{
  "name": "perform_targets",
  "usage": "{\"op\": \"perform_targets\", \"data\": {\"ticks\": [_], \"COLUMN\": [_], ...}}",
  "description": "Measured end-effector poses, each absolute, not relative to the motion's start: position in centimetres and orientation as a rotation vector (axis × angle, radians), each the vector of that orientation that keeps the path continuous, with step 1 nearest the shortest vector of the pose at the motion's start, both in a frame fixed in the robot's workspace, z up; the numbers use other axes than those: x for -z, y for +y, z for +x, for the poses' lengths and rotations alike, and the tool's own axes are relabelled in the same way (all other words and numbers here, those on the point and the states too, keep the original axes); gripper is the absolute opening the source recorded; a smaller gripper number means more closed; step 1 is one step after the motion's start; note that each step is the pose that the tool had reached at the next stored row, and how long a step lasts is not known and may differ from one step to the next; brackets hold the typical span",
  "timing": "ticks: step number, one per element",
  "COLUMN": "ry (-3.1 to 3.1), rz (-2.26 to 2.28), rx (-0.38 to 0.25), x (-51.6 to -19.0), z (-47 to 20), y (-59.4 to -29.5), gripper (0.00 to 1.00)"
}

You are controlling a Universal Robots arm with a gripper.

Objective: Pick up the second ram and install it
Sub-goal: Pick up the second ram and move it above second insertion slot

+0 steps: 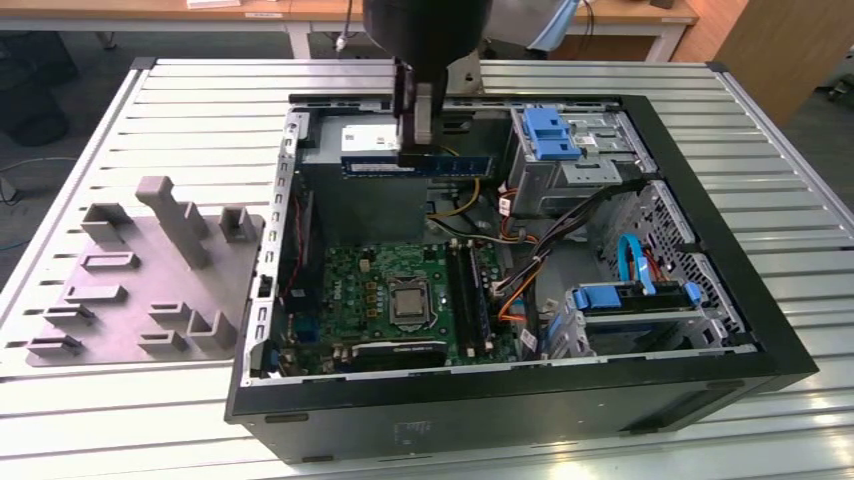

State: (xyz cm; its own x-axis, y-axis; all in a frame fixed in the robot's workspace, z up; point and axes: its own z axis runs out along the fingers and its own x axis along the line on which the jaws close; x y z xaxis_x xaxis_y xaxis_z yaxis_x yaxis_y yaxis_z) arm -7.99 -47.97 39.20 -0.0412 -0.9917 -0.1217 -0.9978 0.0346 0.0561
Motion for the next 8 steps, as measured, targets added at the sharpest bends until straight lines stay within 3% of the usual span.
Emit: {"op": "perform_targets", "data": {"ticks": [8], "ry": [2.224], "rz": [-2.140], "rx": [-0.194], "x": [-39.1], "z": [-6.7], "y": [-48.0], "gripper": [0.12]}}
